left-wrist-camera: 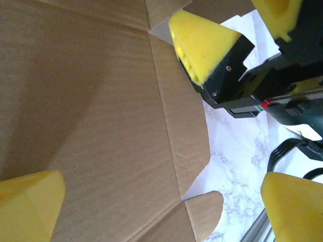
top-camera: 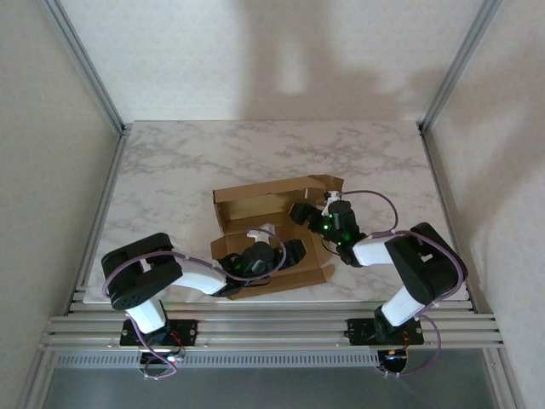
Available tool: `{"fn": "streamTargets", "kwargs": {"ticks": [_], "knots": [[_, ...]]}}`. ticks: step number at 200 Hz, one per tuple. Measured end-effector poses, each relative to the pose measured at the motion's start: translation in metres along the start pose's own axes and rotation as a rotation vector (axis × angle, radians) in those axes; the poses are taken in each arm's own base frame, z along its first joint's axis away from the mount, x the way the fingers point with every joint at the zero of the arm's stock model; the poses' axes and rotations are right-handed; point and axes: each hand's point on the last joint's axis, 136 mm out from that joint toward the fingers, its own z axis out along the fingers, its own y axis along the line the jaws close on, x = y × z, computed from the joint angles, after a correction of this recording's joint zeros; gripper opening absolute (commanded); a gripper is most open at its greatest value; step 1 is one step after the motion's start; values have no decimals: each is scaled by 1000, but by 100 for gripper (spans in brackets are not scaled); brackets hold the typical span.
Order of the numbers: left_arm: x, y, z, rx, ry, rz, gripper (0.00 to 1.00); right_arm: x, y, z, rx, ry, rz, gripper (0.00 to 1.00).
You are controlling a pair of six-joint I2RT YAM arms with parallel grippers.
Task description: Fold the paper box
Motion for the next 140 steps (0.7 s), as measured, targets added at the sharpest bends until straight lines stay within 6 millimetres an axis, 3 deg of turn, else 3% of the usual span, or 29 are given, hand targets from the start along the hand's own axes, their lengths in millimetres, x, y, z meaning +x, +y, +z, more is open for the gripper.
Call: {"fn": "streamTargets", "kwargs": {"ticks": [73, 140], "knots": [[2, -1, 0, 4, 8, 1, 99, 4, -3, 14, 20, 22, 3, 87], [3, 1, -6, 29, 7, -4, 100, -9, -10, -3, 158, -12, -63, 87]]}}
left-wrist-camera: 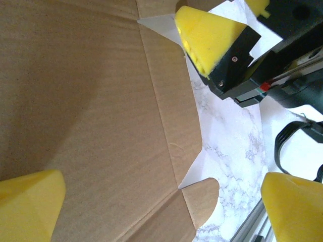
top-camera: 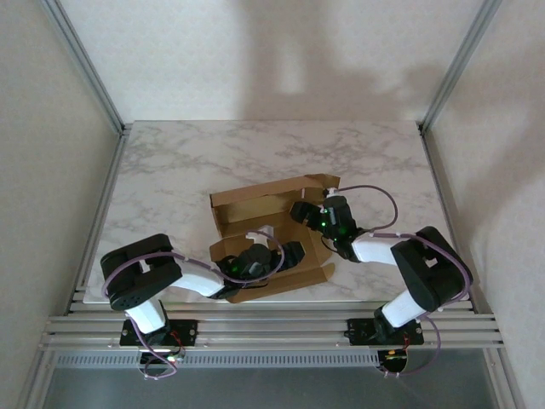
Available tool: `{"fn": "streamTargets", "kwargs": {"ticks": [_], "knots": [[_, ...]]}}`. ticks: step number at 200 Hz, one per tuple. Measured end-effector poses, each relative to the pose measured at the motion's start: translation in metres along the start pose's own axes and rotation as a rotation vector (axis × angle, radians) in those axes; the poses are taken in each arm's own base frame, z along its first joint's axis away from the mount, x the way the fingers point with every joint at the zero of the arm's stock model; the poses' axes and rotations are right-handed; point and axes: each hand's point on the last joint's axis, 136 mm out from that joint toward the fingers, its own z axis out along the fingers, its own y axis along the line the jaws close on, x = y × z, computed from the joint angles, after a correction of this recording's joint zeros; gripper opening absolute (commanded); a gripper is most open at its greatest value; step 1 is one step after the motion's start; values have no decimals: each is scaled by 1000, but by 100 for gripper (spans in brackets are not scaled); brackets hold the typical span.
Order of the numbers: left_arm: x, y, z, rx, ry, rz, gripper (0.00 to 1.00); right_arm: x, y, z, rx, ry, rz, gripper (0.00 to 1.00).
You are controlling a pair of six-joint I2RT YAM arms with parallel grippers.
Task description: Fold the paper box
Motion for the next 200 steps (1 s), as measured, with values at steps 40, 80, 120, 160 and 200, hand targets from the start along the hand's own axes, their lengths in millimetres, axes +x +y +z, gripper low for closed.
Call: {"fn": "streamTargets", "kwargs": {"ticks": [40, 80, 120, 160, 200], "knots": [[-1, 2, -10, -2, 5, 5, 100, -2, -10, -3, 67, -1, -26, 87], [-13, -9, -26, 2, -25, 40, 100, -4, -18, -7, 117, -11, -40, 87], [-19, -1, -33, -53, -51, 75, 100, -5, -17, -7, 120, -13, -44, 87], [-11, 21, -28, -126, -26, 79, 99, -8, -12, -1, 103, -8, -45, 87], [-7, 28, -24, -145, -20, 67, 100, -9, -13, 4, 108, -14, -51, 87]]}}
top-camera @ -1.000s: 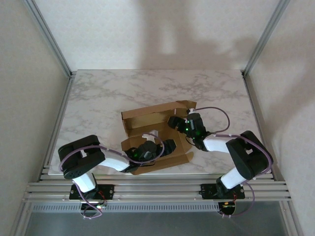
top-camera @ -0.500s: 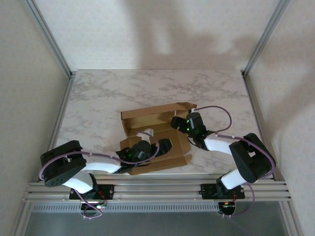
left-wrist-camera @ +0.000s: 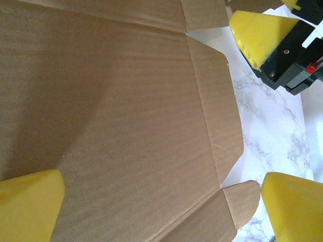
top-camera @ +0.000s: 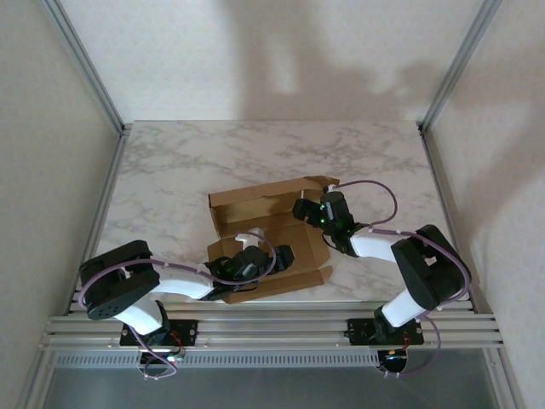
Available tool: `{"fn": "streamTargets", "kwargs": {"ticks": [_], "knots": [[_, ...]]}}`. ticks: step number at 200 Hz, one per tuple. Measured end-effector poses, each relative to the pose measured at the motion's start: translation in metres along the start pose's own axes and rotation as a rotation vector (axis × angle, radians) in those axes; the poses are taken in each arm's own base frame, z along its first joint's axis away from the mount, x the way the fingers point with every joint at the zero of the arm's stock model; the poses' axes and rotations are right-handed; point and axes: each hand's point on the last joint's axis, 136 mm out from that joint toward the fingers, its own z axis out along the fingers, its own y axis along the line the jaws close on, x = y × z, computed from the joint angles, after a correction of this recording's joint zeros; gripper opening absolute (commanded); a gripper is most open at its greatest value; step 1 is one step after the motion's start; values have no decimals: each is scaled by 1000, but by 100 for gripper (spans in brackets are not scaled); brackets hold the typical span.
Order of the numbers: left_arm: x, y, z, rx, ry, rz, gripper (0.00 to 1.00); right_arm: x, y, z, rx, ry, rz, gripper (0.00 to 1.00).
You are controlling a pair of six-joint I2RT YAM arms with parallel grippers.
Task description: Fold the paper box
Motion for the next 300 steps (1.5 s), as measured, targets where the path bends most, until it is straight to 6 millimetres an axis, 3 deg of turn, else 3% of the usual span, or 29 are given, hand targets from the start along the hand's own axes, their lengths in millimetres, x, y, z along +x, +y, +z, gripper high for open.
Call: {"fn": "streamTargets", "kwargs": {"ticks": [70, 114, 183, 300], "knots": [[0, -3, 3, 17, -6, -12, 100, -7, -9, 0, 52, -43, 0, 87], [0, -4, 3, 21, -5, -13, 100, 5, -7, 11, 18, 1, -9, 87], [2, -7, 4, 33, 5, -11, 100, 0, 10, 11, -67, -12, -30, 87], [5, -11, 5, 51, 27, -3, 100, 13, 34, 25, -212, 55, -40, 86]]}}
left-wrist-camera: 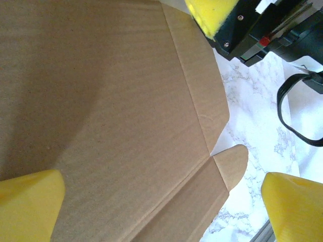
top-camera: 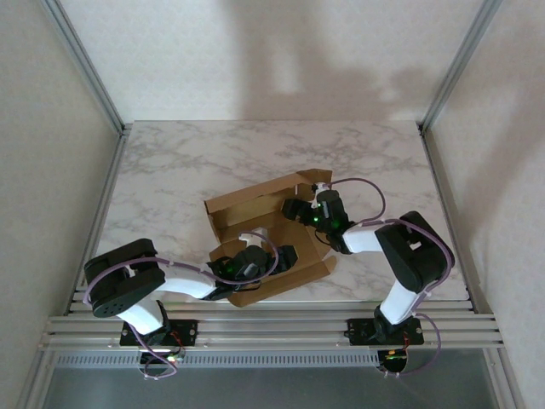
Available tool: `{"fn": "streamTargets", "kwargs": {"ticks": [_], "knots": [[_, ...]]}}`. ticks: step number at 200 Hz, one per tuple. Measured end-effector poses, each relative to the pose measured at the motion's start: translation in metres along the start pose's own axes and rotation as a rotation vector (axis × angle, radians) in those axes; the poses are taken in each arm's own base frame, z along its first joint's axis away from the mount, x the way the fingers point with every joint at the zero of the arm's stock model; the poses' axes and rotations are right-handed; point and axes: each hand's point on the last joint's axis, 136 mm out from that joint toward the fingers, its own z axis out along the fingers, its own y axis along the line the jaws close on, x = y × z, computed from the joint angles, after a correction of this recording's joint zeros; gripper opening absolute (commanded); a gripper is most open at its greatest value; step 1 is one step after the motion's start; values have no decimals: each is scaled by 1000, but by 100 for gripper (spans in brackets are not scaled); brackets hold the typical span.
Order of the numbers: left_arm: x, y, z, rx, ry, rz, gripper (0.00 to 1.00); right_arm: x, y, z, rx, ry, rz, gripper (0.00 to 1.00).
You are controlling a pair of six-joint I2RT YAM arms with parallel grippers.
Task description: Fold the paper box
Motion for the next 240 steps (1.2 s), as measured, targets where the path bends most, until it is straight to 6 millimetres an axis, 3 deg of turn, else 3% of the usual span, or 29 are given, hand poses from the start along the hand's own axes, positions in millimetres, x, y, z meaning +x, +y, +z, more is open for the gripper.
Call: {"fn": "streamTargets", "kwargs": {"ticks": [139, 179, 206, 240], "knots": [[1, -3, 1, 16, 5, 8, 100, 6, 5, 19, 31, 39, -4, 82], [4, -10, -6, 34, 41, 50, 99, 10, 2, 18, 40, 43, -13, 75], [-2, -36, -17, 89, 69, 137, 99, 11, 1, 18, 44, 45, -16, 70], [-30, -106, -41, 251, 79, 227, 99, 12, 0, 18, 48, 50, -15, 65]]}}
